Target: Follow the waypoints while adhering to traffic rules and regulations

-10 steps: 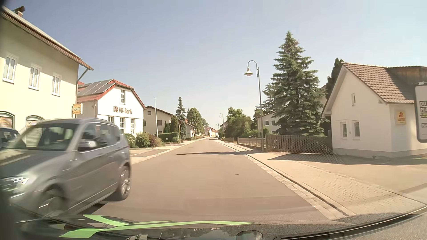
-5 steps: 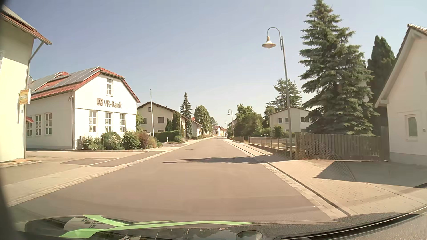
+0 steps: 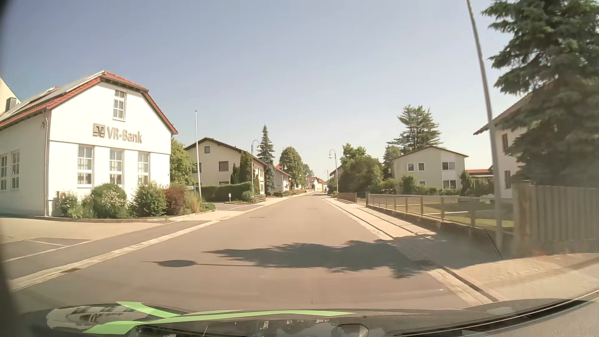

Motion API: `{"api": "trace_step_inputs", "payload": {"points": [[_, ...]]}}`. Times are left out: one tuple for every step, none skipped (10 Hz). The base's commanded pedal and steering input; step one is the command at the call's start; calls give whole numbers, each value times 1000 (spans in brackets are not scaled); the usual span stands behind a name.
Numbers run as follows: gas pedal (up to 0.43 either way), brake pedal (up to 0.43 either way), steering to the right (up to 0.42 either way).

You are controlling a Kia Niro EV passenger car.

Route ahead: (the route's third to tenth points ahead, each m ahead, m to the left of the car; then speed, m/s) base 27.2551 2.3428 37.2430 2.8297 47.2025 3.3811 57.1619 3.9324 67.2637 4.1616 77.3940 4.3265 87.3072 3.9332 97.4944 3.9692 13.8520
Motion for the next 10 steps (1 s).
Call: {"api": "trace_step_inputs", "payload": {"points": [[189, 0, -13], [189, 0, -13], [177, 0, -14], [169, 0, -16], [169, 0, -15], [169, 0, -14], [169, 0, -12], [169, 0, -12], [169, 0, -11], [157, 0, -10]]}}
